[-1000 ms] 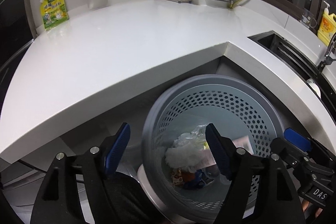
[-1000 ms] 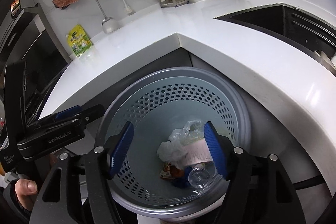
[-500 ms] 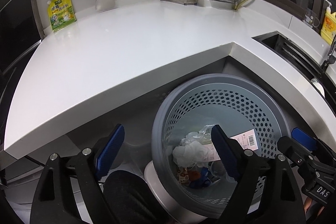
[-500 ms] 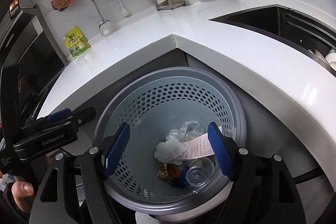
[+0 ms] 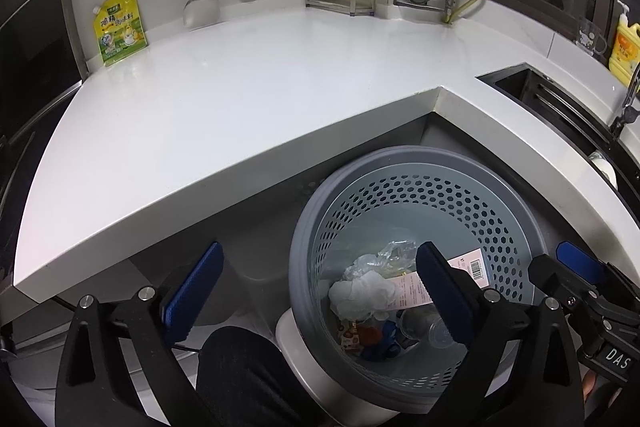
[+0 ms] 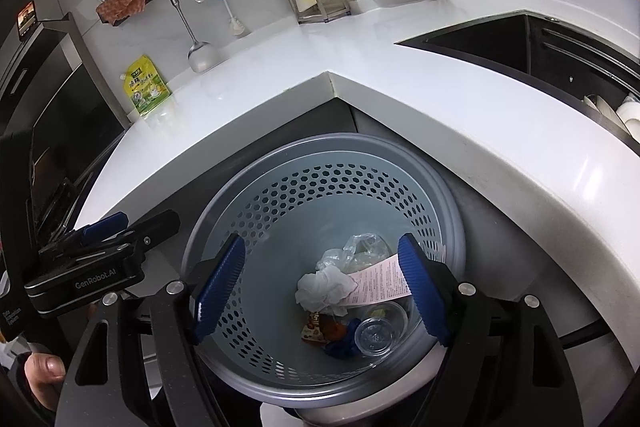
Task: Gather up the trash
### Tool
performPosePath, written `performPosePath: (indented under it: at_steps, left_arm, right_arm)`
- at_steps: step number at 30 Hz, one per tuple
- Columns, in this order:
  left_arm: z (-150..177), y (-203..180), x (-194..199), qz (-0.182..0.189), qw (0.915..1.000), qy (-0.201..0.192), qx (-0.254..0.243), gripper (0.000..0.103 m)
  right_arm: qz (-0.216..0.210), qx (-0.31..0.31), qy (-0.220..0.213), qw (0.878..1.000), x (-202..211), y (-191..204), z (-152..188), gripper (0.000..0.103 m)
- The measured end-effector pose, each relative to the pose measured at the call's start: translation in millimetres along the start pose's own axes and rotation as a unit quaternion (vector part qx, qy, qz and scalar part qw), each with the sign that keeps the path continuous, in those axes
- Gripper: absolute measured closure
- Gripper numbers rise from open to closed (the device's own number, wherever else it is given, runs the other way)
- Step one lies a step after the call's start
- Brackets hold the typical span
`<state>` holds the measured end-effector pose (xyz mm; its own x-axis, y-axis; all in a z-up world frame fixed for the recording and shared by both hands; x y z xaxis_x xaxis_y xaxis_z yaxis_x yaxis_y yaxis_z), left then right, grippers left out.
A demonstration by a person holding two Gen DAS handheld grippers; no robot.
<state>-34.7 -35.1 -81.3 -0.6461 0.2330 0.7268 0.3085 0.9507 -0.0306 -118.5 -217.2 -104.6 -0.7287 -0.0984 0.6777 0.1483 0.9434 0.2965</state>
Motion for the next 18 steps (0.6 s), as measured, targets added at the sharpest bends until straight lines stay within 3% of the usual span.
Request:
performPosePath:
  at_steps: [18]
  left_arm:
    - [1.0,6.5,4.9,-0.014,0.9999,-0.001,0.01,0.006]
  right_arm:
    - [0.015,0.007,-0.007,1.0,3.4,5.2,0.7,0.025]
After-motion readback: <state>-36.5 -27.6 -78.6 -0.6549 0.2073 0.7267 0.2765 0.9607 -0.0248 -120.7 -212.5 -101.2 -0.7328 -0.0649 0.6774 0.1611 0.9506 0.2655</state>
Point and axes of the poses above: each gripper's, at about its wrist camera, not at the fingertips, and x roughly against the way its jaws point, y to its left, z to its underside, the point moved 1 cm from there along -x, roughly the way its jaws point, and after that the axes turned 2 degrees about z, right-handed, at the moved point
